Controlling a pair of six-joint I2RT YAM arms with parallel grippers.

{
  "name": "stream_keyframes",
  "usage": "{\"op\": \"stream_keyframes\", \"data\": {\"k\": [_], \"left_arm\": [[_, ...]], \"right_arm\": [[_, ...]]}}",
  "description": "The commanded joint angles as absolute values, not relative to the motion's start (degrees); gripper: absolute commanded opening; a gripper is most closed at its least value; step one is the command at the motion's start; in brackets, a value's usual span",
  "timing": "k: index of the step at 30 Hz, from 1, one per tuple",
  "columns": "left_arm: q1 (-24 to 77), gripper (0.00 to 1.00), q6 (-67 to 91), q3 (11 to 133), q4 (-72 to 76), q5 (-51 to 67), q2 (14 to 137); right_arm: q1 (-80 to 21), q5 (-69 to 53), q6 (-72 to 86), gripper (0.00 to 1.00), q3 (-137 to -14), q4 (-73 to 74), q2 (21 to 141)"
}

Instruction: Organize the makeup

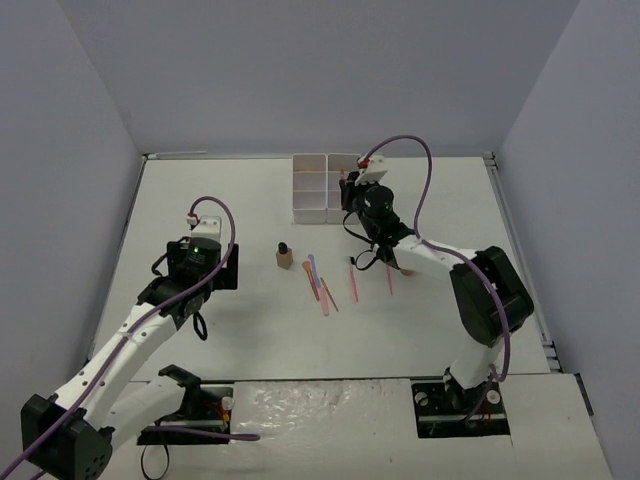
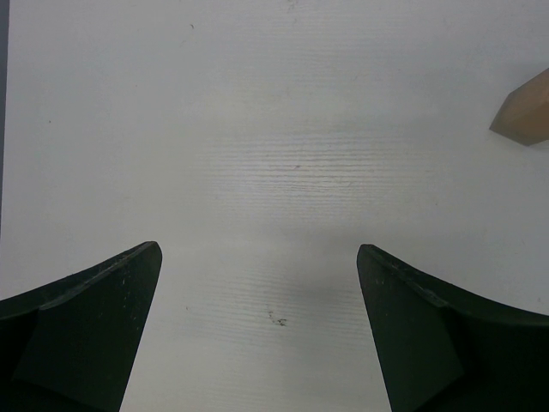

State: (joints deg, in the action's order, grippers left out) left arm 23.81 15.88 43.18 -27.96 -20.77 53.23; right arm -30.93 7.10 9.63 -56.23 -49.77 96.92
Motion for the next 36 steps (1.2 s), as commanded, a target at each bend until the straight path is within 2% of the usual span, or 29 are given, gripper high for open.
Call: {"op": "stream_keyframes", "data": {"k": [1,6,21,36], "left_arm": [[23.38,0.97,16.08,44.52,-24.87,-20.01,53.10],[23.38,0.97,16.17,44.47,-25.03,-19.42,52.99],[23.38,0.97,16.17,44.30,-24.68,-18.72,53.00],[23.38,0.97,16.18,44.21,-24.61,-18.62,53.18]], "right_arm": [[-29.50,6.47,6.50,0.00,-62.56,-66.15,102.00],[-28.18,2.96,2.59,0.00,-65.94,-72.38,106.52],[-26.07,-4.34,-2.21,0.00,-72.34,-77.36,115.27],[-22.70,-9.90,-6.42,0.04,-72.85,-80.15,120.85]]}}
